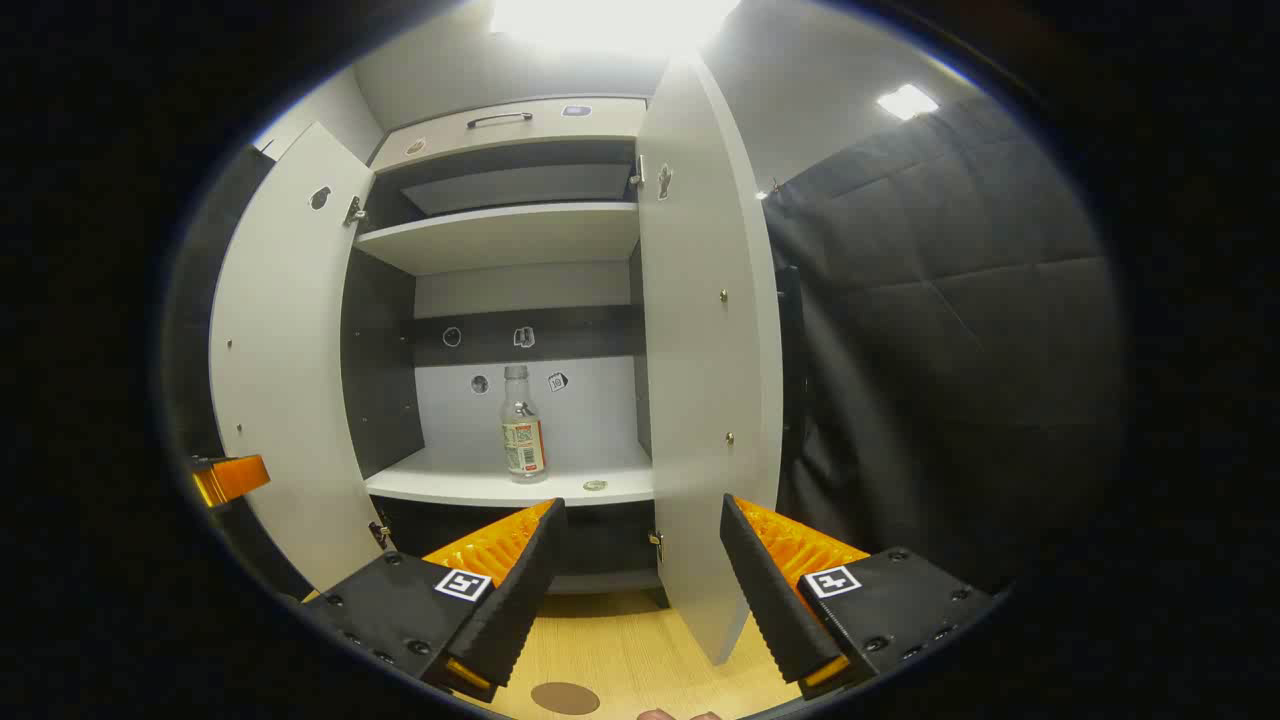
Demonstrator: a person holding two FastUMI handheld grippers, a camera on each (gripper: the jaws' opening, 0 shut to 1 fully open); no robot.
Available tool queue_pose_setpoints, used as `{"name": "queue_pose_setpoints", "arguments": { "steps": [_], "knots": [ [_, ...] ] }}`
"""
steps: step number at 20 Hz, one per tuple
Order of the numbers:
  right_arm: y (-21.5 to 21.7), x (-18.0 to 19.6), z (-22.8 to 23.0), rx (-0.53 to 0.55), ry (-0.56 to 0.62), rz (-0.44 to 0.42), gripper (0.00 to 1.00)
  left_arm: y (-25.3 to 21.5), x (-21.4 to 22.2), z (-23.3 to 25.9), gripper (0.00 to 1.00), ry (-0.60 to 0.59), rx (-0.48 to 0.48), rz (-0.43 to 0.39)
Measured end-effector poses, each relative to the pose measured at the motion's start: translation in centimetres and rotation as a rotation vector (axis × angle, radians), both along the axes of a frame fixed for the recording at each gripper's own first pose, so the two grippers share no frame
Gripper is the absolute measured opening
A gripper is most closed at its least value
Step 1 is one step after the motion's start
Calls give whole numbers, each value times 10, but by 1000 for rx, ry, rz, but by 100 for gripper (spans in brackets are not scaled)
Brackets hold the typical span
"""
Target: Grasp the bottle in the cabinet with the left hand and place it on the coaster, then close the right door with the right hand and the left door with the left hand.
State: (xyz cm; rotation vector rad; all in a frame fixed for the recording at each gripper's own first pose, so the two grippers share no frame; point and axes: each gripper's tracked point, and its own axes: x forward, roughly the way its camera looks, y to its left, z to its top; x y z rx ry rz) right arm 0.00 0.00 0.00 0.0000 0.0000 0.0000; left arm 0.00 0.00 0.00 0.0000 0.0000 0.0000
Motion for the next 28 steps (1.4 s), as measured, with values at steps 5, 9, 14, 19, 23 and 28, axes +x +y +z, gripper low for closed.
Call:
{"name": "queue_pose_setpoints", "arguments": {
  "steps": [5, 9, 14, 19, 23, 28],
  "knots": [
    [-1, 0, -8, -12, 18, 5, 98, -2, -2, -6, 94, 17, -28, -6],
    [1, 1, -13, 4, 34, 11, 98, -8, 2, -5, 94, 7, -20, -17],
    [10, -4, -30, 24, 77, 41, 98, -16, 0, -10, 94, 20, -2, -28],
    [3, -6, -30, 33, 73, 24, 98, -19, 1, -6, 94, 9, 15, -31],
    [-10, -10, -29, 29, 77, -12, 98, -35, 14, -4, 94, 0, 31, -71],
    [-37, -20, -18, 14, 73, -97, 98, -66, 41, 5, 94, -14, 25, -151]
  ]
}}
